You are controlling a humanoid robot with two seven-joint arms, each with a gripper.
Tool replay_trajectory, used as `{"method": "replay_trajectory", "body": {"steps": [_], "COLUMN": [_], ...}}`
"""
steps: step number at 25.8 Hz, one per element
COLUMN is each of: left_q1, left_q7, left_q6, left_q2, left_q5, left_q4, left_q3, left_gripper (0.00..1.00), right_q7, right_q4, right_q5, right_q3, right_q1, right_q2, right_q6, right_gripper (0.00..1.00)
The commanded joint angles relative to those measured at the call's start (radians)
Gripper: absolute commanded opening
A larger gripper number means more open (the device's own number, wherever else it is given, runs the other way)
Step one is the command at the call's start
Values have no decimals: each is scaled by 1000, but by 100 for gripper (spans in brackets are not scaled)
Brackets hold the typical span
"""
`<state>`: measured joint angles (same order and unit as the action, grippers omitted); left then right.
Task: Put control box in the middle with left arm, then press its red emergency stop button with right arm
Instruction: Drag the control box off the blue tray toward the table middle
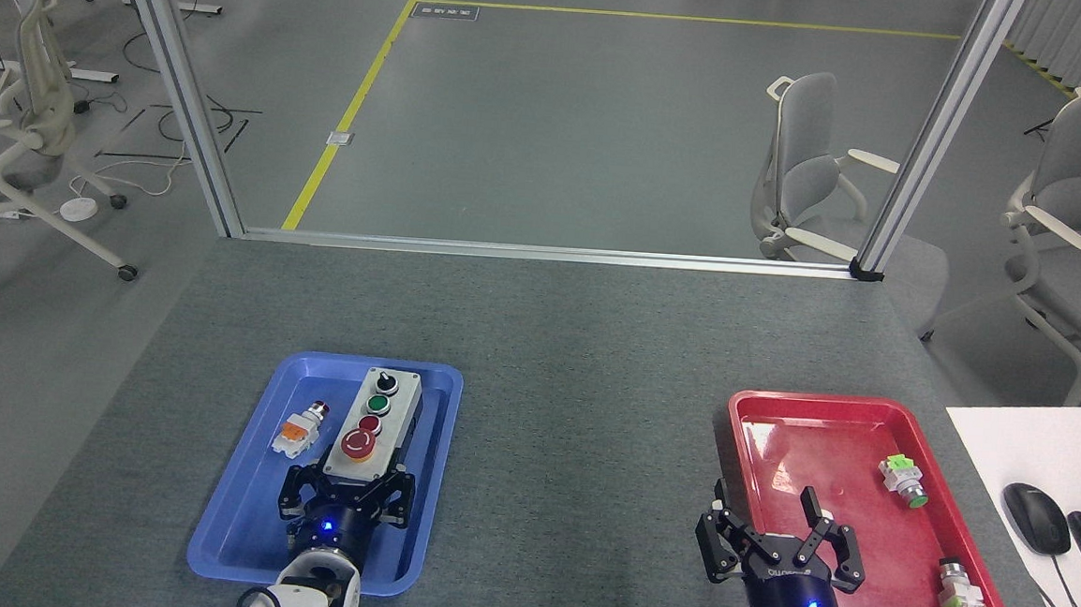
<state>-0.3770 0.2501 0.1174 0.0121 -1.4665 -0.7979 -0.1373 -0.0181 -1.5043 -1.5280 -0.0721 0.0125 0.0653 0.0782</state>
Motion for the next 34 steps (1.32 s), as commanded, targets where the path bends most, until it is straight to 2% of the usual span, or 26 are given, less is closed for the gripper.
{"method": "replay_trajectory", "body": {"steps": [1, 3, 6, 9, 14, 20, 23, 26, 34], "left_q1": [-5, -5, -2, -10, 13, 81, 84, 92, 17], "left_q7": [1, 1, 1, -2, -14, -51, -84, -88, -80], "left_q6": [-79, -93, -116, -140, -142, -137, -125, -82, 88], "left_q2": [-9, -14, -14, -17, -72, -47, 43, 109, 126], "left_q5": [0, 0, 0, 2, 44, 51, 38, 31, 64], "left_q4": [0, 0, -11, -47, -256, -451, -440, -371, -185], "left_q3": [1, 1, 2, 7, 7, -11, -74, -130, -358], "left_gripper": [36, 26, 0, 0, 0, 0, 0, 0, 0], "right_q7": [-2, -3, -3, -3, -3, -2, -2, -2, -3], "right_q4": [4, 13, 16, 16, 16, 16, 16, 16, 16], "right_q5": [0, 0, 2, 0, -1, -1, -1, -1, -3], "right_q3": [0, -3, -5, -6, -9, -9, -9, -9, -8], "right_q1": [1, 1, 0, 0, 0, -2, -2, -2, -5], "right_q2": [-1, -2, -2, -2, -4, -5, -5, -4, -1], "right_q6": [12, 12, 14, 17, 37, 37, 37, 35, 31], "right_gripper": [98, 98, 98, 98, 98, 98, 98, 98, 98]}}
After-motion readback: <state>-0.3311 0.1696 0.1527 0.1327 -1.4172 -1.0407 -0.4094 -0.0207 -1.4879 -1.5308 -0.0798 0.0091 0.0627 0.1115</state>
